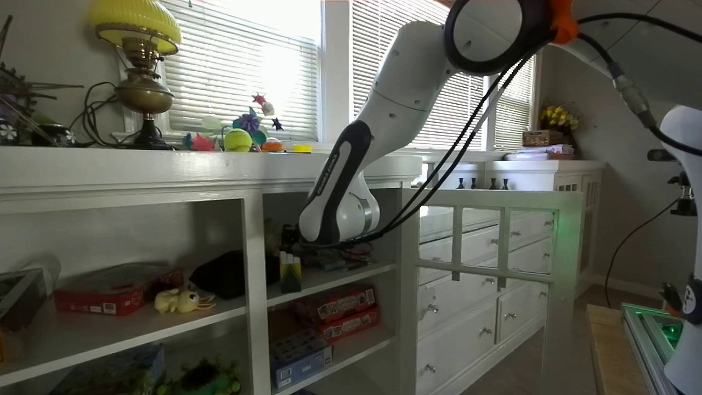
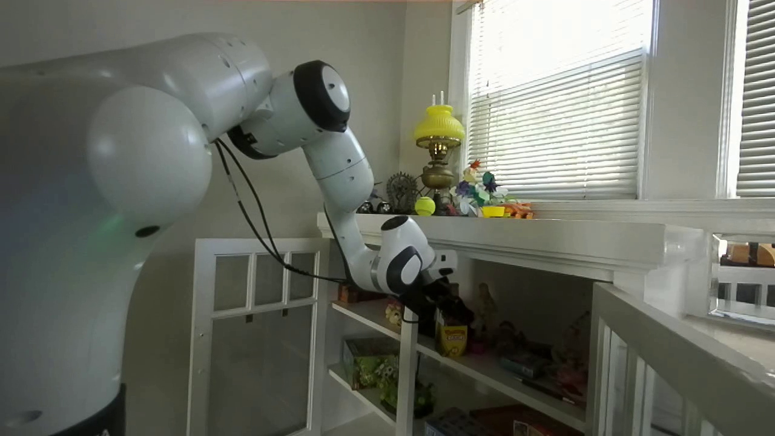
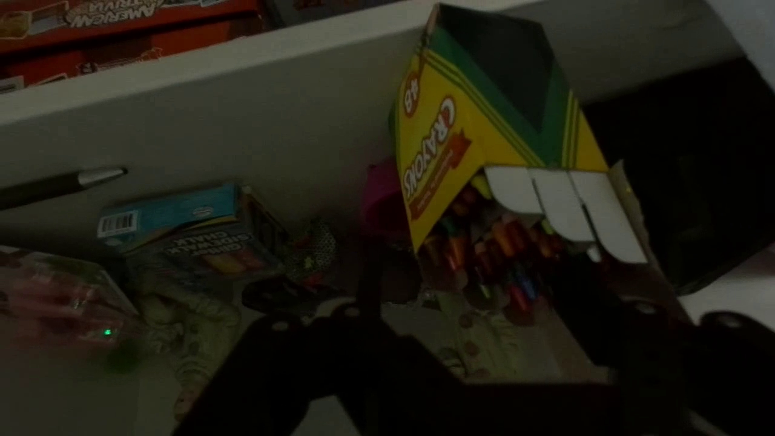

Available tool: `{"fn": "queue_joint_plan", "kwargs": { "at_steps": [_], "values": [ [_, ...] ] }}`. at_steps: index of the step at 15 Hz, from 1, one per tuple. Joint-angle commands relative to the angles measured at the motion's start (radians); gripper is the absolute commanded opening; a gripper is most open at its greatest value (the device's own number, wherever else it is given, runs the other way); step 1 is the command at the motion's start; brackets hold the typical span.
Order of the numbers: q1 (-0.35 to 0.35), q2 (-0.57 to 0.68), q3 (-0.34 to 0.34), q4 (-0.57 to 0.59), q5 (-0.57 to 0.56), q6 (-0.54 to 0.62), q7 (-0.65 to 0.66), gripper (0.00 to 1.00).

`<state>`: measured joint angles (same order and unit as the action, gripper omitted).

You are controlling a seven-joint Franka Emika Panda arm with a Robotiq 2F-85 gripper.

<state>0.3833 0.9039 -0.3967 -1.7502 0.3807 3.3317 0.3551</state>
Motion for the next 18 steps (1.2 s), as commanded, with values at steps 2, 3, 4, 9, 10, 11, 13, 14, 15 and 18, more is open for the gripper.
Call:
{"fn": "queue_joint_plan", "kwargs": {
  "at_steps": [2,3,4,9,10,11,13,14,15,18],
  "values": [
    [-0.004,0.005,0.0,0.008,0.007,0.001,0.008,1.0],
    [-0.005,0.006,-0.001,0.008,0.008,0.0,0.009,1.0],
    [-0.006,0.007,-0.001,0.009,0.008,0.0,0.009,1.0],
    [-0.031,0.01,0.018,0.016,0.006,-0.007,0.013,0.77],
    [-0.036,0.012,0.019,0.017,0.006,-0.007,0.014,0.7],
    [-0.04,0.013,0.021,0.018,0.006,-0.007,0.014,0.62],
    [-0.048,0.015,0.023,0.02,0.005,-0.008,0.014,0.57],
    [-0.051,0.016,0.024,0.021,0.004,-0.008,0.014,0.56],
    [-0.054,0.016,0.027,0.021,0.003,-0.008,0.013,0.52],
    [-0.065,0.016,0.037,0.023,0.001,-0.01,0.011,0.58]
  ]
}}
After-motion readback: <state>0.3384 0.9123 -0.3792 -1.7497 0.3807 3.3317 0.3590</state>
